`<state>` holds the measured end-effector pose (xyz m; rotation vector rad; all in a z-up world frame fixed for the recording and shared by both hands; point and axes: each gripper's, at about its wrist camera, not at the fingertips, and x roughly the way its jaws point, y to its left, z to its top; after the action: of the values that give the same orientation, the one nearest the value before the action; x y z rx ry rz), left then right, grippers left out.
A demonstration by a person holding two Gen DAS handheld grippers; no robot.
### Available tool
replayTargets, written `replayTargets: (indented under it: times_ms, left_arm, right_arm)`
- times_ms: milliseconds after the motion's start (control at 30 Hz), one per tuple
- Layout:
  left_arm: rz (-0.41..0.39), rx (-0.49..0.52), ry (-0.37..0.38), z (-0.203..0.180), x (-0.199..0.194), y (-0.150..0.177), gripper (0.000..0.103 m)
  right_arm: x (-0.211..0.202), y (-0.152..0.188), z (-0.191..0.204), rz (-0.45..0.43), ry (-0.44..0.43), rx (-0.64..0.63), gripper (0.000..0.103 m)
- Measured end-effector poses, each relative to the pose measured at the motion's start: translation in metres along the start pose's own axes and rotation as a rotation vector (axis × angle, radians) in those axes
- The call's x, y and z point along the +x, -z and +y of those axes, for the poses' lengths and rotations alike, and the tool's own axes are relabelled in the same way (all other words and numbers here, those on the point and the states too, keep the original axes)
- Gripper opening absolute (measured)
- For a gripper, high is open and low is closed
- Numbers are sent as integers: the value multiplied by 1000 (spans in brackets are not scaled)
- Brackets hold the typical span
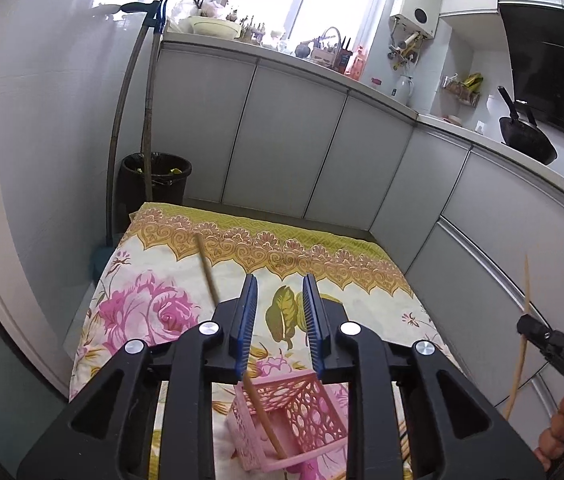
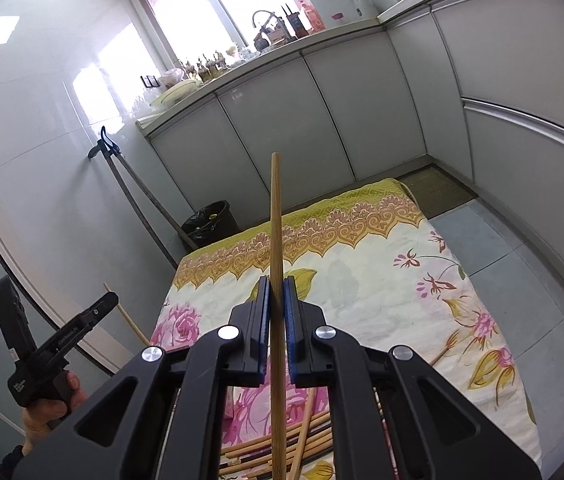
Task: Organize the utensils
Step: 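Drop the left gripper's chopstick into the pink cup while the right gripper carries its chopstick over, then lower the chopstick into the pink cup and open the right gripper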
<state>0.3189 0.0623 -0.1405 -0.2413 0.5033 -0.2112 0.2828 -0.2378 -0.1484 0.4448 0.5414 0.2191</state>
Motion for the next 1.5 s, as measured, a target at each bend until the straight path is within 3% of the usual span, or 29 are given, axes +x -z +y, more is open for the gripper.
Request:
replayTargets:
  times_ms: [100, 167, 233, 267, 400, 533, 733, 967, 1167, 1267, 1400, 1500]
  left_arm:
    - [29, -47, -48, 0, -22, -10, 26]
    - [54, -123, -77, 6, -38, -13, 35]
    - [108, -222, -119, 18, -47, -6, 63]
    - [145, -273, -143, 25, -49, 1, 65]
    - [255, -318, -186, 44, -37, 22, 64]
    - [232, -267, -248, 51, -41, 18, 64]
    - [253, -268, -256, 61, -44, 18, 65]
    - [247, -287, -263, 69, -47, 13, 65]
    - [258, -281, -254, 69, -43, 13, 65]
    - [258, -273, -249, 68, -43, 13, 65]
    - [256, -244, -227, 59, -44, 12, 65]
    - [241, -193, -206, 46, -48, 10, 65]
  right_arm:
    - [7, 3, 5, 12, -27, 15, 7]
    - [13, 4, 8, 16, -37, 34, 7]
    - [19, 4, 11, 16, -52, 60, 7]
    - [23, 4, 13, 15, -57, 74, 7]
    - [36, -1, 41, -1, -82, 60, 7]
    - [51, -16, 77, -40, -136, 53, 7]
    - [87, -25, 121, -83, -187, -12, 7]
    - [129, 6, 134, -104, -135, -139, 7]
    - [141, 30, 132, -36, -86, -212, 8]
    - [136, 27, 132, 20, -106, -230, 9]
    - [108, 16, 122, 42, -109, -215, 34]
    - [80, 3, 100, 61, -69, -169, 35]
